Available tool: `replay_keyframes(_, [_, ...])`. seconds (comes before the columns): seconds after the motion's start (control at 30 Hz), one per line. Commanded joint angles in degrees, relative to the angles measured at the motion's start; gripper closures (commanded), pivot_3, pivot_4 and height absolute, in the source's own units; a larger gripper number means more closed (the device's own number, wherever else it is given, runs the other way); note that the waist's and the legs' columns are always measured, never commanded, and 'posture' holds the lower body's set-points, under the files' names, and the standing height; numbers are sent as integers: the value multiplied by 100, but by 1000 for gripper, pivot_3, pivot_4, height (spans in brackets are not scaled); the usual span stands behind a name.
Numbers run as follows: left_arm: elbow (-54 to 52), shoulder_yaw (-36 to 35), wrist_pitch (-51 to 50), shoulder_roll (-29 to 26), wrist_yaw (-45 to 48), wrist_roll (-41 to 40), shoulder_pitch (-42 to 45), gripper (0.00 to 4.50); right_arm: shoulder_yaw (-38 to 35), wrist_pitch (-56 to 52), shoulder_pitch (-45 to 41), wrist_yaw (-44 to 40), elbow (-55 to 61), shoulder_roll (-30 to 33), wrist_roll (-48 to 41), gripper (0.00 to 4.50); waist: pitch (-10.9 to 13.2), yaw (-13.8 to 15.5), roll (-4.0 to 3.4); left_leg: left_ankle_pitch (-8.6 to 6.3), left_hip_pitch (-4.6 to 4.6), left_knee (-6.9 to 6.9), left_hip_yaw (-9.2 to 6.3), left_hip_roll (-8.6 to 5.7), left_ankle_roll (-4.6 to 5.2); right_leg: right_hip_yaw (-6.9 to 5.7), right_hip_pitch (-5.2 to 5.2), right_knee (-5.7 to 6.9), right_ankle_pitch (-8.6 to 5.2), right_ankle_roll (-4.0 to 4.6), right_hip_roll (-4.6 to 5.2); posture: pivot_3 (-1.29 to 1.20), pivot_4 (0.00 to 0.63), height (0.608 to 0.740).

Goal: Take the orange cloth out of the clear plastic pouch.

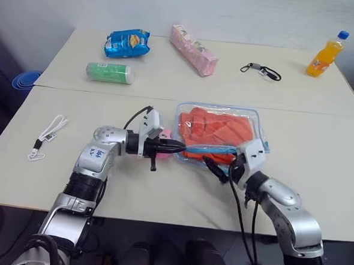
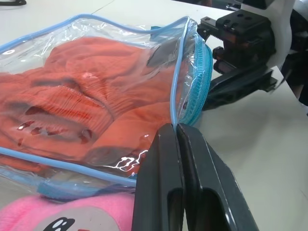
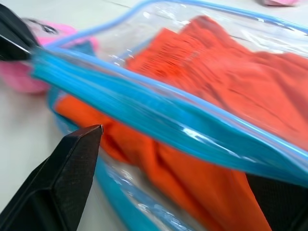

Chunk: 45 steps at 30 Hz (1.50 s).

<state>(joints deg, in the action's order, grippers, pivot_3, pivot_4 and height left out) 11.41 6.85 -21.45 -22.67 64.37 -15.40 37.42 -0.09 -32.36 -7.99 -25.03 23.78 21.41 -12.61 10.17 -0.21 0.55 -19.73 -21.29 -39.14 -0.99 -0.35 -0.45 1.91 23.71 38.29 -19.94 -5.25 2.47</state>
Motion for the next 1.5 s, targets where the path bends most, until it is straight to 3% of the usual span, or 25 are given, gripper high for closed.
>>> replay_keyframes(0.03, [-240, -20, 89, -21, -15, -103, -26, 4466, 325, 358, -83, -84, 22, 268, 388, 0, 0, -16, 0, 0, 0, 0, 1, 1, 0, 1, 1, 0, 0, 0, -1, 0, 150, 740])
replay_keyframes(0.3, [-186, -21, 156, 6, -52, -122, -26, 4466, 1103, 1042, -328, -428, -351, 1087, 1419, 0, 0, -10, 0, 0, 0, 0, 3, 0, 0, 2, -1, -6, 0, 0, -2, 0, 150, 740])
replay_keyframes(0.53, [-163, -12, 172, 38, -19, -160, -18, 4466, 1269, 922, -811, -2, -935, 714, 1914, 0, 0, -4, 0, 1, 1, -1, 3, 0, -2, 2, 0, -4, 0, 0, -1, 0, 150, 740])
replay_keyframes(0.73, [-152, -8, 173, 53, -20, -173, -2, 4466, 1382, 542, -935, -233, -1285, 524, 1831, 0, -2, -8, 2, 1, 2, -1, 1, 1, -2, 1, -1, -2, 0, 0, -1, 0, 150, 740])
replay_keyframes(0.83, [-137, -8, 178, 60, -21, -178, 17, 4500, 1438, 509, -1098, -534, -1463, 701, 1843, 602, -3, -11, 2, 1, 4, -1, 2, 1, -2, 1, -2, -3, 0, 0, -1, 0, 150, 740])
replay_keyframes(1.2, [-128, -43, 141, 112, -53, -230, 25, 4500, 1323, 576, -1478, -805, -1881, 838, 1858, 4342, -4, -2, 3, 1, 7, -3, 1, 0, -1, -1, -7, -6, 0, 0, 1, 0, 150, 740])
replay_keyframes(1.3, [-147, -97, 39, 172, -115, -305, 11, 4500, 1214, 659, -1405, -1053, -1778, 924, 1655, 4473, -4, 3, 3, 1, 5, -2, 1, 0, -2, -1, -7, -6, 0, 0, 2, 0, 150, 740])
replay_keyframes(1.43, [-105, -266, -284, 344, -372, -510, 89, 4500, 597, 899, -1188, -1712, -1318, 596, 354, 4473, -4, 8, 4, 1, 3, -2, -2, 0, -1, -4, -7, -8, 0, 0, 2, 0, 150, 740])
replay_keyframes(1.5, [-68, -365, -484, 442, -571, -587, 165, 4500, 523, 971, -1008, -2447, -966, 843, -155, 4473, -3, 6, 4, 0, -1, -2, -1, 0, 0, -3, -5, -6, 0, 0, 1, 0, 150, 740])
